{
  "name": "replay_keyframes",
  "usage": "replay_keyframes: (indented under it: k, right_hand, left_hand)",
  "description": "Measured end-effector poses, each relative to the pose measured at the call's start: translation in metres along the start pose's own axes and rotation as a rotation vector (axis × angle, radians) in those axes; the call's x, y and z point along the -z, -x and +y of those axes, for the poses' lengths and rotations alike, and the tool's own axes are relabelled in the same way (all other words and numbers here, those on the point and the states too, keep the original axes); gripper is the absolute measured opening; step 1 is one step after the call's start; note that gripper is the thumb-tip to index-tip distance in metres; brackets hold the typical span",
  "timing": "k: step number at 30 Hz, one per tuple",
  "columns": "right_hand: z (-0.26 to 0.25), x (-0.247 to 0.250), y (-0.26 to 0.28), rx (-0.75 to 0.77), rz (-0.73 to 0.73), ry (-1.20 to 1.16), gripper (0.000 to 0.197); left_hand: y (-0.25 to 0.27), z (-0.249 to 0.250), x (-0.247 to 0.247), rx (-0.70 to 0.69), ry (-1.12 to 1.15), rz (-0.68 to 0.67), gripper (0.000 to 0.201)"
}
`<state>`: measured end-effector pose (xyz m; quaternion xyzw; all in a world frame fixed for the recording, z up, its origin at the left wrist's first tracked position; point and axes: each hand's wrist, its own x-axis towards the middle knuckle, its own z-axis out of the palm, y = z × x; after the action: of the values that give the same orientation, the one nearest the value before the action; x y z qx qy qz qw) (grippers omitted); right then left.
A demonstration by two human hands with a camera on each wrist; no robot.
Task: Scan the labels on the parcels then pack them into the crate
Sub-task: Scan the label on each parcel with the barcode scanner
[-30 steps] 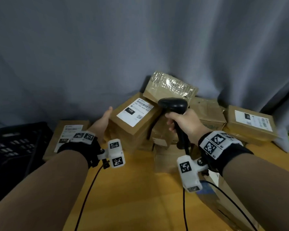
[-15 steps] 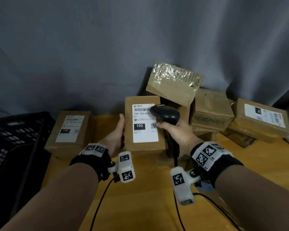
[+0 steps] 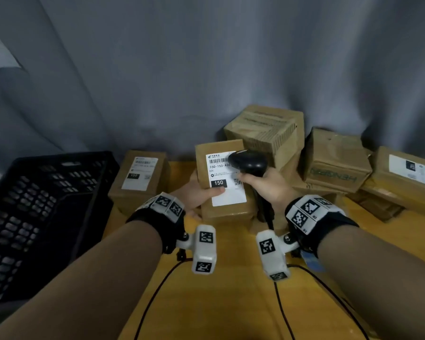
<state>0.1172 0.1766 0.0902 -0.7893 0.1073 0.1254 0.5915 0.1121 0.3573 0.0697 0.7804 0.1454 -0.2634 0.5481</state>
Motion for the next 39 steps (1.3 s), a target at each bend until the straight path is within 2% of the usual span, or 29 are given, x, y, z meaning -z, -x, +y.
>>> replay_keyframes:
  k: [4, 9, 15, 21, 32, 36, 39]
  right_hand:
    - [-0.011, 0.006, 0.009, 0.029, 0.097, 0.233, 0.026]
    - [-0.037, 0.025, 0.034, -0.039, -0.001, 0.157, 0.022]
    - [-0.073, 0.027, 0.059, 0.030, -0.032, 0.263, 0.027]
    - [-0.091, 0.012, 0.067, 0.015, -0.032, 0.396, 0.027]
    - [-0.083, 0.004, 0.057, 0.020, -0.005, 0.284, 0.022]
    - [-0.054, 0.005, 0.047, 0.010, 0.011, 0.193, 0.017]
    - [-0.018, 0.005, 0.039, -0.076, 0.041, 0.148, 0.025]
  left_hand:
    - [-0.001, -0.002, -0.004, 0.020, -0.010, 0.054, 0.074]
    - [-0.001, -0.008, -0.005, 0.010, 0.019, 0.071, 0.070]
    - [0.000, -0.009, 0.000, 0.011, 0.050, 0.028, 0.064]
    - [0.005, -0.005, 0.007, 0.029, 0.156, 0.003, 0.066]
    - [0.012, -0.002, 0.009, 0.028, 0.244, 0.004, 0.065]
    - [0.014, -0.004, 0.008, 0.020, 0.244, 0.042, 0.063]
    - [0.012, -0.014, 0.008, 0.001, 0.226, 0.084, 0.057]
